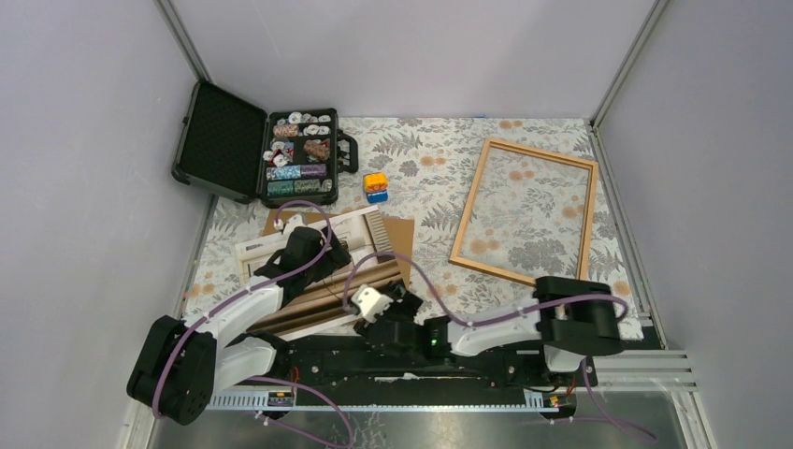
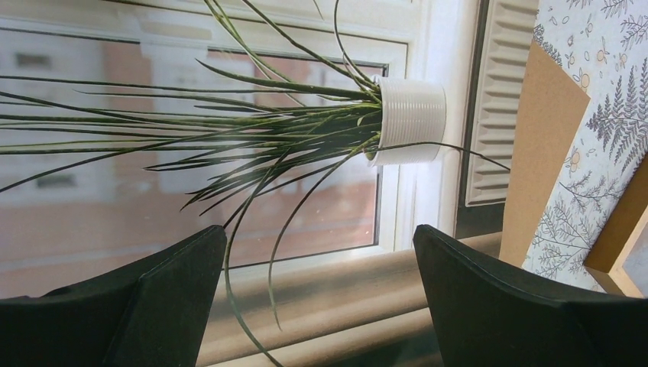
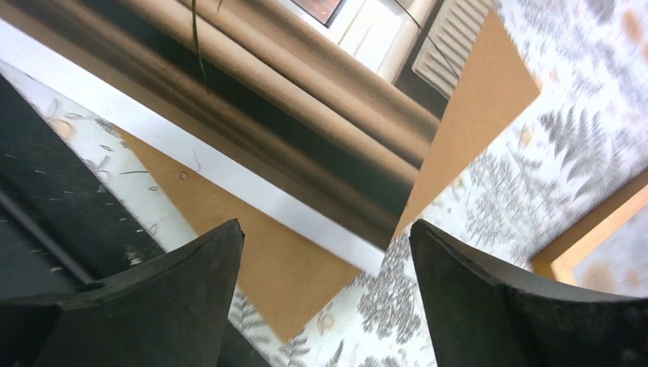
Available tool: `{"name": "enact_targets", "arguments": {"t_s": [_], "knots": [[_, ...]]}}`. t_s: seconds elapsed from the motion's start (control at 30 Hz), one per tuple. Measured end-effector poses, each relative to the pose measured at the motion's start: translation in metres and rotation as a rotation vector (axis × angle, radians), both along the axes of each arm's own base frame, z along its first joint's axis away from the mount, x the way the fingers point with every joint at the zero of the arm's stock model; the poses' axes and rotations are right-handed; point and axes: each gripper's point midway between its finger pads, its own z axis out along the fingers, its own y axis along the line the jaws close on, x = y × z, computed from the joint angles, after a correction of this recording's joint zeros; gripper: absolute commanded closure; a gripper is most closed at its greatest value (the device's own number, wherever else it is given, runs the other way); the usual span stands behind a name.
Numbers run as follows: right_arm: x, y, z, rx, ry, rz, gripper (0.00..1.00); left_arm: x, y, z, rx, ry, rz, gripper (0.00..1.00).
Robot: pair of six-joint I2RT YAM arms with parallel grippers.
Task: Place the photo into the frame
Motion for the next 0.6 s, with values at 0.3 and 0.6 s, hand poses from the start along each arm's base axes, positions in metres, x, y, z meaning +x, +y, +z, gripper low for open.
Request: {"name": "enact_targets", "arguments": {"t_s": [0.3,0.6], "knots": [[0.016,-0.043,0.030,0.532,0.497,-0.305,0.13,0.001,-0.001,0.000,-0.007,-0.007,-0.006,0.01],[0.002,-0.070,-0.017,0.714,0.997,-0.539,0.29,0.001,-0.002,0.001,-0.012,-0.010,-0.009,0.01]]}}
